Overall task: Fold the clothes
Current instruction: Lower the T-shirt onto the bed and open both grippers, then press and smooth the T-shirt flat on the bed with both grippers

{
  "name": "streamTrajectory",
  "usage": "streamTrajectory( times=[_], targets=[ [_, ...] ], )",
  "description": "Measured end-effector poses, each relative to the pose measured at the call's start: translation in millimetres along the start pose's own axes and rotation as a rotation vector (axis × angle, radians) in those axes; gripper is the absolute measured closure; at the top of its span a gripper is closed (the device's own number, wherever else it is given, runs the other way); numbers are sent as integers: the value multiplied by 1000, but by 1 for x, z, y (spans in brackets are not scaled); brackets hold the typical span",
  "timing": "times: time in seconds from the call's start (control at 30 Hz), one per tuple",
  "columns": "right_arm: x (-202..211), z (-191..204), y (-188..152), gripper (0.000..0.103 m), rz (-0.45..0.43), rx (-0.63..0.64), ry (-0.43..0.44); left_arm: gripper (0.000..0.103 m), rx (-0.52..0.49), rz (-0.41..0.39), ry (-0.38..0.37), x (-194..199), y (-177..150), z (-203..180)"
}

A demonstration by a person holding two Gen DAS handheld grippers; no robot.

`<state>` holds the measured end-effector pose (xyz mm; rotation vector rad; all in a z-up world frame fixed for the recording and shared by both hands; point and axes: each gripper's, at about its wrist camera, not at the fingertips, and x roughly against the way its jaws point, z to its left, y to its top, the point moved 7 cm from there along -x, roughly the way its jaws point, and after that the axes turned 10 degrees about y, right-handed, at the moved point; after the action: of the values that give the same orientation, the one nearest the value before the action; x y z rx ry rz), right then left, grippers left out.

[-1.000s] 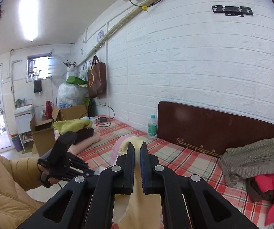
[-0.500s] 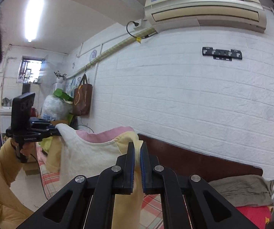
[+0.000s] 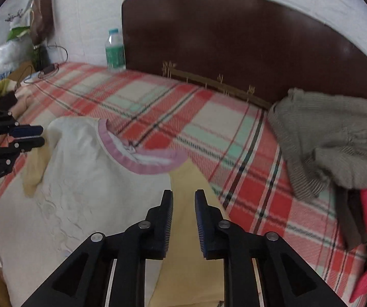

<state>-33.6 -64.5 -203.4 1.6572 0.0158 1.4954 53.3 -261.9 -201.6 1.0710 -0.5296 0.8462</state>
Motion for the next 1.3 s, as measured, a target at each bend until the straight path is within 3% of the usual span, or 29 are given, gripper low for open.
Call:
streamTrajectory(
  times=[0.03,0.07,0.1,0.17,0.23,0.3,0.43,0.5,0.6,0.63,0.67,0.7,0.73,0.83,0.97,1.03,1.13,1.17,1.23,1.27,1.3],
  targets=[
    [2,-5,-6,78,-16,-30,20,55,21,-4,-29,5,2,6],
    [7,-11,-10,70,-35,-62,39,38,48,-20,-52,8,3,16],
    [17,-20,-13,65,-64,-93,50,33,80,-46,-68,17,7,28],
    [33,-38,-23,44,-110,-154,53,31,152,-72,-127,28,17,50],
    [43,-55,-38,34,-126,-221,48,25,204,-67,-168,23,24,64],
    [43,-69,-57,31,-109,-302,51,22,222,-33,-199,6,24,70],
    [32,-73,-86,29,-83,-400,120,22,253,142,-302,-51,3,51],
    [28,-65,-94,26,-78,-364,117,22,234,172,-327,-60,-7,38],
    [25,-57,-97,24,-75,-288,65,27,186,183,-298,-65,-19,22],
    [24,-55,-96,34,-74,-283,76,31,182,172,-291,-62,-18,22],
    [23,-53,-95,66,-73,-280,94,57,181,161,-283,-60,-17,22],
    [22,-51,-93,86,-73,-278,112,81,190,159,-258,-60,-14,27],
    [20,-51,-92,94,-61,-267,100,88,199,157,-233,-60,-11,33],
    [37,-50,-77,94,-96,-200,24,94,240,142,-146,-60,-1,56],
    [63,-64,-50,94,-154,-143,-117,94,349,120,-101,-62,6,94],
    [56,-74,-44,94,-119,-140,-173,93,376,124,-66,-66,1,102],
    [22,-89,-55,87,8,-174,-229,69,375,150,-129,-63,-14,91],
    [15,-92,-61,81,38,-182,-246,54,358,145,-132,-59,-20,87],
    [19,-95,-68,74,13,-230,-242,42,341,143,-170,-50,-30,78],
    [27,-95,-70,59,-17,-266,-232,37,340,144,-203,-45,-36,73],
    [39,-93,-72,55,-63,-300,-211,31,339,146,-236,-40,-41,69]
  ],
)
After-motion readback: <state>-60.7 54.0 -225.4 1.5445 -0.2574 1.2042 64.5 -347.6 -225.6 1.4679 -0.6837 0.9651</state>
